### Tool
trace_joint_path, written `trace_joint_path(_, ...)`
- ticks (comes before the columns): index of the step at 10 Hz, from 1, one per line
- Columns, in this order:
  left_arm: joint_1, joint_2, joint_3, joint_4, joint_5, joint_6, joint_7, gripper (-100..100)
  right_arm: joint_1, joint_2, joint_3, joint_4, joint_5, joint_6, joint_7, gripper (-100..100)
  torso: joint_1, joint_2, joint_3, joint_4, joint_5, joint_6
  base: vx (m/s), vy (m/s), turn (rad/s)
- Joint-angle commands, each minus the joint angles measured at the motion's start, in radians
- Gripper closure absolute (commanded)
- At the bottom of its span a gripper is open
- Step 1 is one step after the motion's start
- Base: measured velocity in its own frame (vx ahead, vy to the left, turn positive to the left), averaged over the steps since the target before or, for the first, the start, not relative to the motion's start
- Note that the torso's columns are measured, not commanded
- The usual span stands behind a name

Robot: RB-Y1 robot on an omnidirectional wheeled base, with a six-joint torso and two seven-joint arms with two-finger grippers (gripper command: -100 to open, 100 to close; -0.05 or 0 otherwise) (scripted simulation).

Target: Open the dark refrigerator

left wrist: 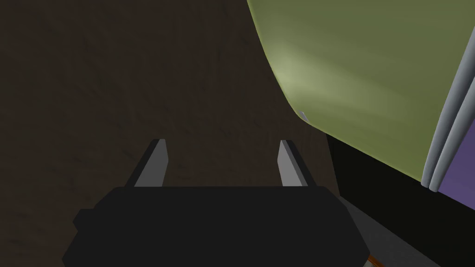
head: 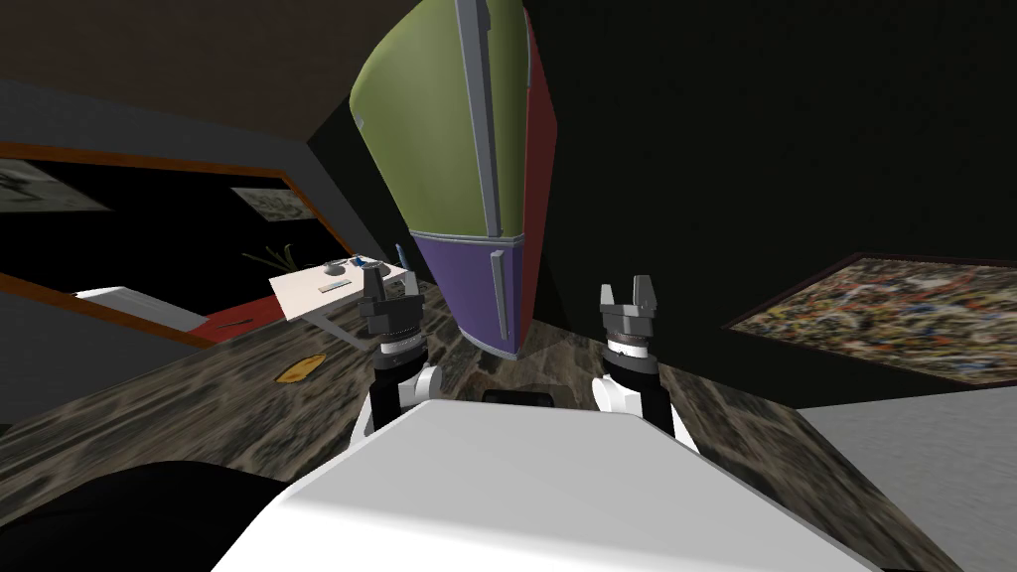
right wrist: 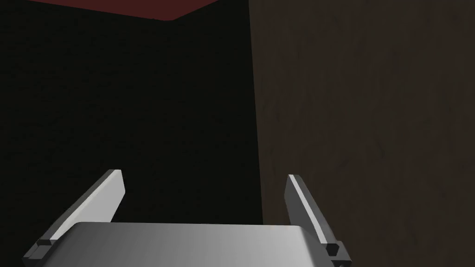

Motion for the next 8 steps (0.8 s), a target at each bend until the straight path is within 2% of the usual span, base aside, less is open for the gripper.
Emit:
trace_joint_path(1, 0.000, 0.000, 0.000, 0.000, 0.000, 0.000, 0.000, 0, 0.000, 0.000, 0.000, 0.000, 0.000, 0.000, 0.000, 0, 0.000, 0.040, -0.082, 0.041, 0.000, 0.000, 0.000, 0.000, 0.000)
trace_joint_path(8, 0.000, 0.000, 0.000, 0.000, 0.000, 0.000, 0.000, 0, 0.000, 0.000, 0.000, 0.000, 0.000, 0.000, 0.000, 0, 0.000, 0.544, -1.087, 0.544, 0.000, 0.000, 0.000, 0.000, 0.000)
